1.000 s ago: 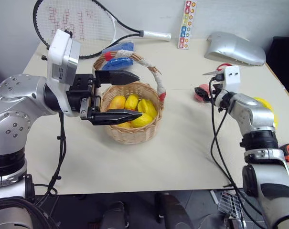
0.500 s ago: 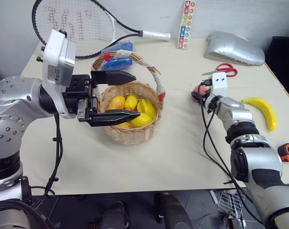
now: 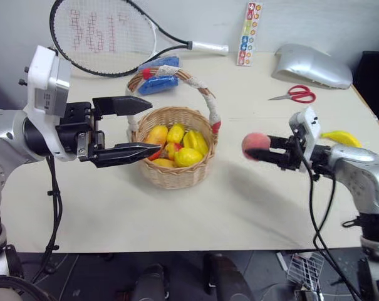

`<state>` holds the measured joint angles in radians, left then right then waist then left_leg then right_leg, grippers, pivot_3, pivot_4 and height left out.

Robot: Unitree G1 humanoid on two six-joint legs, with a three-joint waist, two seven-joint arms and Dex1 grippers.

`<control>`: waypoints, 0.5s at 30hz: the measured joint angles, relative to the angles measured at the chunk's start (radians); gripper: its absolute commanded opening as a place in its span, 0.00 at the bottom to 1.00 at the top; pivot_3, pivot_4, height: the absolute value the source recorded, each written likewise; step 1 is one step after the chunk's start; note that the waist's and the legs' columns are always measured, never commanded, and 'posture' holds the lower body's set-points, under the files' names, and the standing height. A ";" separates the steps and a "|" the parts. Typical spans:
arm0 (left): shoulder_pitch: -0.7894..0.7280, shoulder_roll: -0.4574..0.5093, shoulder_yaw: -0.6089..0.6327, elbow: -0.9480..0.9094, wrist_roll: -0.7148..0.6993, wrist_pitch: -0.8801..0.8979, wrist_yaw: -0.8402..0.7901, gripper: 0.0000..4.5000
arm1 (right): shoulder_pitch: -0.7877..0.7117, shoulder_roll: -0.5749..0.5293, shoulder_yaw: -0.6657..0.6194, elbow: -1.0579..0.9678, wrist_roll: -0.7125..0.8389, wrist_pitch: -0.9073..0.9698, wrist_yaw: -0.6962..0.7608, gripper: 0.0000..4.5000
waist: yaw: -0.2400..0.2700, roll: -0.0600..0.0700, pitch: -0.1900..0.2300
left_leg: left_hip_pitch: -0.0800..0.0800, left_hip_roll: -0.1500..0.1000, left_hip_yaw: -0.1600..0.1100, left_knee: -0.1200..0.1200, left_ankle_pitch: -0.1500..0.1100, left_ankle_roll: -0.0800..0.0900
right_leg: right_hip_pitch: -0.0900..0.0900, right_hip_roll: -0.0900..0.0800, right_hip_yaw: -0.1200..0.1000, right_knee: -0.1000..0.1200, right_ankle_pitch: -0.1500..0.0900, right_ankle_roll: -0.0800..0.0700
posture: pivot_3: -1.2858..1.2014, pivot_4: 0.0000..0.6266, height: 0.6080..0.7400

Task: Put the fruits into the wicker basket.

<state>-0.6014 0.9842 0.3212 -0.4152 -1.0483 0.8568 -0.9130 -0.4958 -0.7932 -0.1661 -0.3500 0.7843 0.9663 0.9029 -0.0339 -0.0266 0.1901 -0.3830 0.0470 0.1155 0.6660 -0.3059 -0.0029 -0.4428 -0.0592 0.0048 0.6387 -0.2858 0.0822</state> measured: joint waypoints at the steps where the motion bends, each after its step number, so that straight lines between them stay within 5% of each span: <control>1: -0.001 0.003 0.000 0.004 0.001 -0.001 -0.007 1.00 | -0.009 0.014 -0.001 -0.045 0.043 0.030 -0.018 0.56 | 0.000 0.000 0.000 | 0.001 0.000 0.000 0.000 0.000 0.000 | 0.000 0.001 0.000 0.000 0.000 0.000 | 0.52 0.24 1.00; 6: -0.018 0.012 -0.020 0.028 0.014 -0.001 -0.032 1.00 | -0.126 0.225 0.046 -0.101 0.150 0.136 -0.229 0.56 | -0.001 0.000 0.000 | 0.001 0.000 0.000 -0.001 0.002 -0.002 | -0.001 0.003 0.002 0.002 0.000 -0.003 | 0.52 0.24 1.00; 12: -0.012 0.014 -0.027 0.027 0.017 0.001 -0.042 1.00 | -0.213 0.493 0.174 -0.055 0.085 0.172 -0.519 0.56 | 0.002 0.000 0.000 | -0.005 0.000 -0.001 0.000 0.002 -0.002 | -0.004 -0.001 0.001 0.004 -0.001 -0.004 | 0.52 0.24 1.00; 15: -0.010 0.014 -0.026 0.022 0.016 0.003 -0.039 1.00 | -0.257 0.569 0.202 -0.005 0.007 0.152 -0.622 0.78 | 0.001 0.000 0.000 | -0.005 0.000 -0.001 0.000 0.001 -0.001 | -0.004 -0.002 0.001 0.004 -0.001 -0.004 | 0.52 0.24 1.00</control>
<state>-0.6117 0.9983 0.2948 -0.3932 -1.0325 0.8601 -0.9520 -0.7532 -0.2240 0.0363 -0.3547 0.7916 1.1184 0.2808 -0.0330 -0.0268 0.1899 -0.3883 0.0471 0.1145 0.6664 -0.3046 -0.0042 -0.4471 -0.0608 0.0054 0.6428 -0.2864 0.0787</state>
